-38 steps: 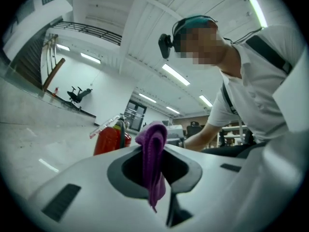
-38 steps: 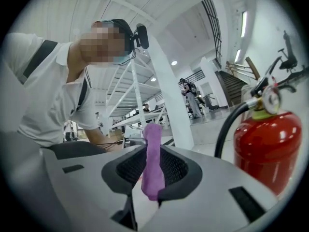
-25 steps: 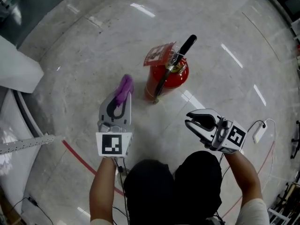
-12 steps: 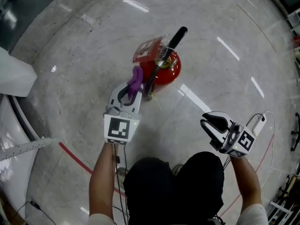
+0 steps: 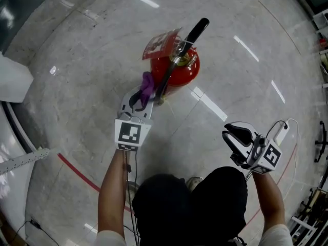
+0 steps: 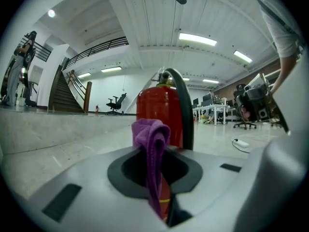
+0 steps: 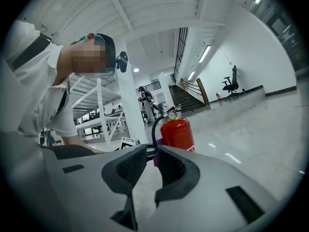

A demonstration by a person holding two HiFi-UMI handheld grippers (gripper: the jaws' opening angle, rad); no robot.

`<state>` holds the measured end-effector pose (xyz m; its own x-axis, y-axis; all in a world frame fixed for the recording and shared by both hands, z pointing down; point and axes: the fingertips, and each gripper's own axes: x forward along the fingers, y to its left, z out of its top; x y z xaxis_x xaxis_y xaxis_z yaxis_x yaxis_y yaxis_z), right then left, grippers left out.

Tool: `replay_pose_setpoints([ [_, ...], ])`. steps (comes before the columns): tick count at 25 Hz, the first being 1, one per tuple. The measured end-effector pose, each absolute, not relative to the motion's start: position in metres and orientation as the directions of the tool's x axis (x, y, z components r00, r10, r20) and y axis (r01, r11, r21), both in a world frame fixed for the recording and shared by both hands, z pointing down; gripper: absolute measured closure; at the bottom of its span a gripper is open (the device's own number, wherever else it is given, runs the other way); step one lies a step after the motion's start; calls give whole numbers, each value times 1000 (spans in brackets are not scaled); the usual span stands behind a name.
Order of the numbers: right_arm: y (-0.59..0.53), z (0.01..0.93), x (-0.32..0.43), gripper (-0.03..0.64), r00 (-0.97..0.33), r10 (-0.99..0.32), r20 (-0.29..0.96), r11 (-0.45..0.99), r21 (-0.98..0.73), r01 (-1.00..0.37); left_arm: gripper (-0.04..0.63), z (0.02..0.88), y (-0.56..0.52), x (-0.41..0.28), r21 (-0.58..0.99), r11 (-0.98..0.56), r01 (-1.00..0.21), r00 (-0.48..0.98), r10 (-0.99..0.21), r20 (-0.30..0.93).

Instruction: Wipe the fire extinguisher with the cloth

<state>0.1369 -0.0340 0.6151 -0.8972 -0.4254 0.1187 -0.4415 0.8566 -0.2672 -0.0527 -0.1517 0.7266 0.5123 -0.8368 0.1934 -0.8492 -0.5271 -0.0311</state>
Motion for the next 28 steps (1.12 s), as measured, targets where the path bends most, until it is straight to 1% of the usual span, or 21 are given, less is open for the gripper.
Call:
replay_pose_setpoints([
  [5,-38,608,134,545,-893,-444,74,846,-294,-445,543,759,-149,-50,18,-523,-852,515,-833,204],
  [10,-35,614,133,545,-892,-443,90,841,-302,-448,543,786,-149,-52,65,-518,-853,518,-826,220],
  [15,-29,618,138,545,-893,-437,102,846,-291,-447,543,819,-147,-51,59,-516,-855,512,-819,260],
  [17,-31,619,140,545,-880,-465,99,840,-264,-473,543,833,-146,-50,81,-507,-858,508,-817,271],
  [21,-56,631,129,546,-813,-579,66,779,-253,-575,543,849,-143,-48,111,-487,-866,497,-822,276],
  [24,-74,663,117,546,-786,-612,89,749,-254,-612,543,852,-142,-46,119,-481,-868,495,-826,272],
  [28,-93,708,93,546,-760,-631,155,715,-265,-647,543,855,-139,-43,116,-477,-871,490,-829,268],
])
